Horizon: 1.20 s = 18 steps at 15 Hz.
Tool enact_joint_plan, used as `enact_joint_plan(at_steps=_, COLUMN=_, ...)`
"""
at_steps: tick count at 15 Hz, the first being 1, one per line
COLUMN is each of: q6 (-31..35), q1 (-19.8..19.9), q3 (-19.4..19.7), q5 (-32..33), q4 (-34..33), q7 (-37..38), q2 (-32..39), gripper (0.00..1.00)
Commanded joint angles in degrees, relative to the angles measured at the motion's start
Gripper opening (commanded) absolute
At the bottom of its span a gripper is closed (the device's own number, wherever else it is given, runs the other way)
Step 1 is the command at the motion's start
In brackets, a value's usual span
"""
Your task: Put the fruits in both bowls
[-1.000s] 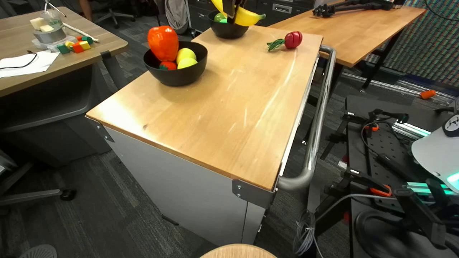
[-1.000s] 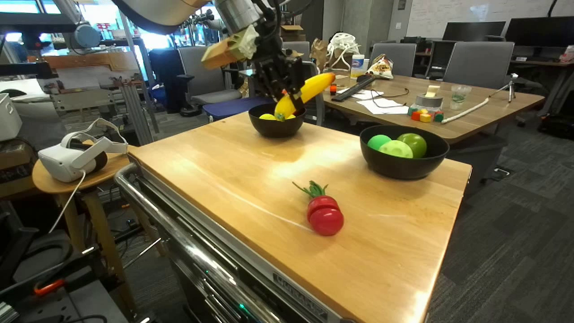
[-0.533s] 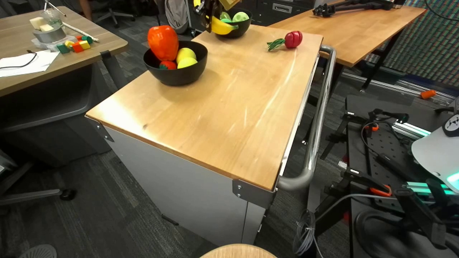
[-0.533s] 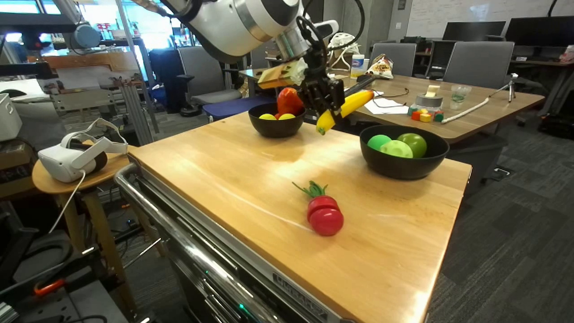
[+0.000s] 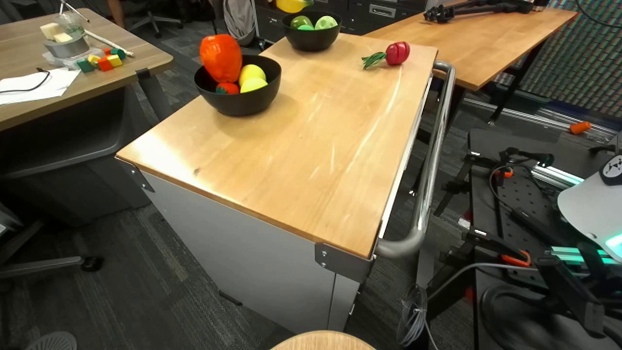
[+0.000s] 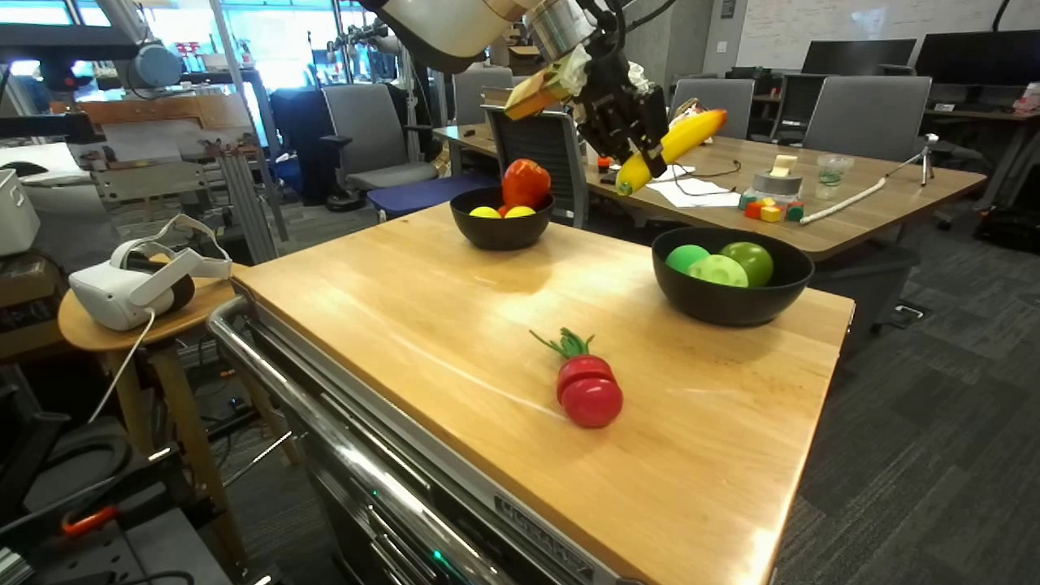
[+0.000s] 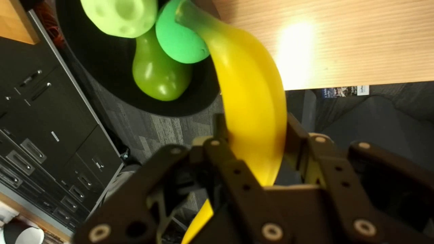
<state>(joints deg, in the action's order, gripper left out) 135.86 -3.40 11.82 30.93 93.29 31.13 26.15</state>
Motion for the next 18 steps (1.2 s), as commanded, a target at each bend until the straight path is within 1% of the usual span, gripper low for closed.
enact_joint_plan(at_steps=1, q6=-1.68, q1=-0.89, q3=2.42, q5=0.55, q4=0.75, q7=3.35, q2=-1.52, gripper=0.16)
enact_joint_plan(at_steps=4, q6=-1.04, q1=-0.12, q3=4.09, q5=0.60, q4=1.79, q7=6.37, q2=-2.03, gripper=0.16)
enact_joint_plan(at_steps=7, q6=-0.92, q1=1.02, q3=5.01, q5=-0.11, q4=1.57, q7=7.48, q2=-1.06, gripper=0.16)
enact_joint_plan(at_steps=12, q6=-0.52, q1=3.08, q3=4.62, q5=-2.33, q4=1.97, q7=7.08, q2=1.37, gripper=0.16)
enact_joint_plan(at_steps=16, q6=-0.30, q1=3.54, q3=4.76, q5=-3.83, q4=1.84, q7=6.90, q2=2.88, gripper=0.17)
enact_joint_plan(at_steps=18, q6=-0.16, q1=3.46, q3=4.81, q5=-4.23, q4=1.91, q7=6.83, q2=3.10, gripper=0.66)
